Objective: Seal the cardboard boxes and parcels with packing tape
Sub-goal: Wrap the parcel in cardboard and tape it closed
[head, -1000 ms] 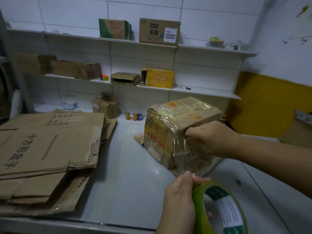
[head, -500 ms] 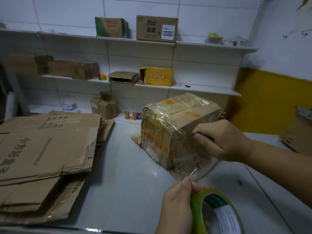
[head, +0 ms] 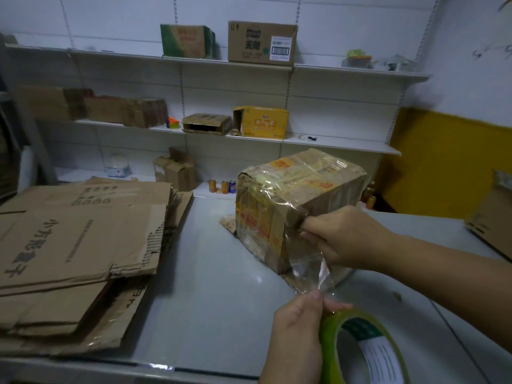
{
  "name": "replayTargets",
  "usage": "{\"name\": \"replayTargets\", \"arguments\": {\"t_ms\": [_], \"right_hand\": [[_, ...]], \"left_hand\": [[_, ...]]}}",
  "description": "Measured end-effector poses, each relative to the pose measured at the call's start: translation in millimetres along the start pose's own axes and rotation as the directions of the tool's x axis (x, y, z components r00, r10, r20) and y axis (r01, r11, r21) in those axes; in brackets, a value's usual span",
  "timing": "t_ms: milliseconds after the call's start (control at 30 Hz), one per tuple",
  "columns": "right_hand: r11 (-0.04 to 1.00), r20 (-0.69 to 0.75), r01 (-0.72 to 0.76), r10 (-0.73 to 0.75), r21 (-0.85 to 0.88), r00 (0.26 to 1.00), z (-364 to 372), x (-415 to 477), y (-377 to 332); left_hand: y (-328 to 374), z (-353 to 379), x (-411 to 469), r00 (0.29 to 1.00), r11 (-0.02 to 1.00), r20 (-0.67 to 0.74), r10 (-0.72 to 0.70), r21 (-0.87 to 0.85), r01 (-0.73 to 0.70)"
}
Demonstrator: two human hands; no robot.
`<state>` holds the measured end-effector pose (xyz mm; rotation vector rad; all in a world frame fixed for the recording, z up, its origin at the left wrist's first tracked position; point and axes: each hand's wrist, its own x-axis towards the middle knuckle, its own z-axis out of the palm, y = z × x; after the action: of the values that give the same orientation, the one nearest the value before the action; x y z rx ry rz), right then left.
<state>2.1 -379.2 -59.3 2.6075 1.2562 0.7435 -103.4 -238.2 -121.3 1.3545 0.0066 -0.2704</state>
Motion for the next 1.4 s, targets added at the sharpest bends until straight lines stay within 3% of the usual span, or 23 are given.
{"name": "replayTargets", "arguments": {"t_ms": [100, 133, 200, 267, 367, 433, 567, 700, 833, 933, 1033, 1133, 1267, 1400], "right_hand": [[0.991, 0.397, -0.11, 0.133, -0.079, 0.908, 6, -3, -12], [0.984, 0.44, -0.151, 0.178, -0.095, 0.88, 10, -6, -12], [0.976, 0.387, -0.208, 0.217, -0.065, 0.896, 13, -12, -11], [0.916, 0.321, -0.369, 0.306, 0.158, 0.896, 17, -22, -7], [0.644, 0.165, -0.482, 0.488, 0.594, 0.857, 11, -41, -8], [0.461, 0.2, -0.457, 0.503, 0.761, 0.841, 0, -56, -18], [0.358, 0.42, -0.531, 0.343, 0.768, 0.84, -8, -86, -41], [0.41, 0.417, -0.612, 0.472, 0.677, 0.777, -10, -101, -40], [0.497, 0.451, -0.643, 0.46, 0.583, 0.765, -26, -109, -24], [0.58, 0.493, -0.642, 0.418, 0.501, 0.763, -40, -115, -13], [0.601, 0.549, -0.66, 0.395, 0.452, 0.736, -54, -128, -3], [0.586, 0.584, -0.706, 0.432, 0.397, 0.687, -62, -146, 11], [0.587, 0.601, -0.738, 0.472, 0.332, 0.646, -62, -164, 25], [0.581, 0.648, -0.773, 0.491, 0.254, 0.582, -57, -192, 49]], "left_hand": [[0, -1, -1, 0.999, 0.999, 0.044, 0.003, 0.039, -0.004], [0, -2, -2, 0.998, 0.999, 0.06, 0.003, 0.046, -0.006], [0, -4, -2, 0.996, 0.999, 0.087, 0.01, 0.037, -0.013], [-1, -3, -2, 0.995, 1.0, 0.098, 0.009, 0.019, -0.011], [0, -1, -4, 0.999, 0.997, 0.037, -0.006, -0.074, 0.009], [1, 1, -4, 1.0, 0.991, -0.005, -0.028, -0.129, 0.027], [3, 4, -7, 0.998, 0.992, -0.065, 0.011, -0.126, -0.02], [-1, 3, -4, 0.999, 0.995, 0.04, 0.036, -0.096, -0.032], [-3, 3, -3, 0.983, 0.994, 0.165, 0.074, -0.086, -0.061], [-5, 12, 2, 0.986, 0.991, 0.145, 0.078, -0.116, -0.061], [-3, 17, 14, 0.994, 0.974, 0.074, 0.079, -0.219, -0.061], [-3, 28, 20, 0.982, 0.988, 0.122, 0.141, -0.078, -0.132], [-4, 52, 28, 0.986, 0.987, 0.081, 0.148, -0.068, -0.142], [-13, 61, 34, 0.974, 0.96, 0.166, 0.154, 0.206, -0.187]]}}
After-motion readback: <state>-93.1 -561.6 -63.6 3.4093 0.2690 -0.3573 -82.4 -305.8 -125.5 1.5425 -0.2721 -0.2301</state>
